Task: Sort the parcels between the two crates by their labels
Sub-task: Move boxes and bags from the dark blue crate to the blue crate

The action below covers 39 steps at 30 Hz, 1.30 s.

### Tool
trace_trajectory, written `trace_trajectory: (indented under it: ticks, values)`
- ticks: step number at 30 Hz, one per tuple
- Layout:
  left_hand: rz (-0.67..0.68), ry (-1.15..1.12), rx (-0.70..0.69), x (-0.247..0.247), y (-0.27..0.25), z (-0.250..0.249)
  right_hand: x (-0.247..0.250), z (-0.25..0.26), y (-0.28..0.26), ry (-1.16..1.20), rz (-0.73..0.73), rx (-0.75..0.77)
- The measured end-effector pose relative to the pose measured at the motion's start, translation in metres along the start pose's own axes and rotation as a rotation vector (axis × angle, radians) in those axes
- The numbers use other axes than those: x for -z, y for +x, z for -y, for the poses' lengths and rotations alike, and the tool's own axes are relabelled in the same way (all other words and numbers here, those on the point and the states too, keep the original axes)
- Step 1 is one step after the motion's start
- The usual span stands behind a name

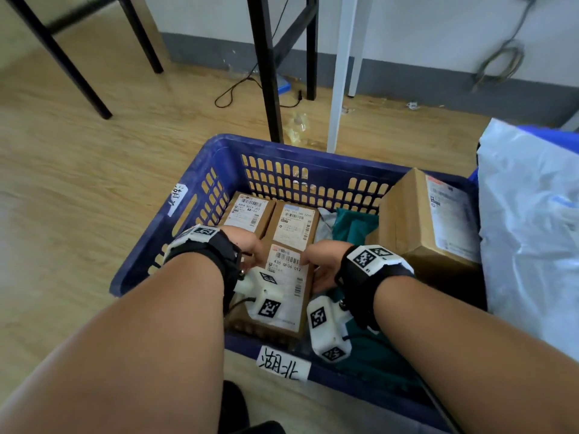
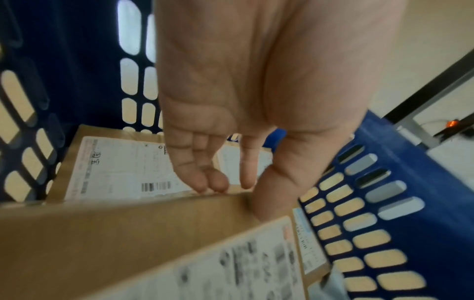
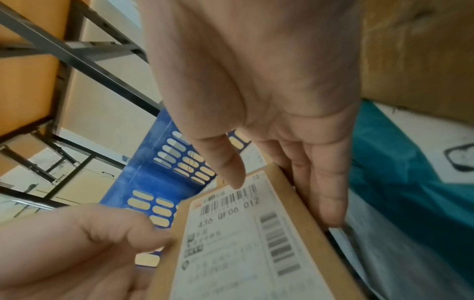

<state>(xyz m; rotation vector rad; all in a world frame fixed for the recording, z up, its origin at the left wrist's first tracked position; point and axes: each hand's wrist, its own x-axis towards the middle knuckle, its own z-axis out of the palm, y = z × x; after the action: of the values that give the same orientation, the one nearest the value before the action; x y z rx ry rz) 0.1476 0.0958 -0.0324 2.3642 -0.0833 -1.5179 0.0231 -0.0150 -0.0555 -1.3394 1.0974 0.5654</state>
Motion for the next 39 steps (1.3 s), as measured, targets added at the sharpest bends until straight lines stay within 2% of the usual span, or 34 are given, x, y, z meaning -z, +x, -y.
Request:
trace_trajectory:
  ticks: [3,7,12,15,21,24,27,31,39]
  values:
    - [-0.01,-0.078,-0.045,0.004,-0.018,-0.003,0.005,0.006,-0.017,0.026,-0.01,0.043]
    - [-0.089,-0.08,-0.11,0.013,-0.051,-0.007,0.015,0.012,-0.042,0.095,0.001,0.121]
    - [-0.092,-0.314,-0.19,0.019,-0.075,-0.005,0.035,0.018,-0.079,0.156,0.02,0.245]
    - [-0.075,-0.448,-0.297,0.008,-0.111,-0.006,0.047,0.021,-0.103,0.16,0.018,0.311]
    - [-0.071,-0.599,-0.575,-0.006,-0.157,-0.013,0.076,0.015,-0.16,0.204,-0.084,0.511]
    - [-0.071,-0.65,-0.662,-0.012,-0.172,-0.017,0.091,0.005,-0.173,0.195,-0.09,0.595]
    - [-0.043,-0.682,-0.737,-0.016,-0.18,-0.023,0.1,-0.004,-0.176,0.252,-0.028,0.653]
    - [-0.046,-0.75,-0.747,-0.02,-0.188,-0.034,0.103,-0.013,-0.177,0.306,0.036,0.675]
    - [-0.029,-0.729,-0.758,-0.024,-0.19,-0.041,0.108,-0.02,-0.175,0.338,0.001,0.7]
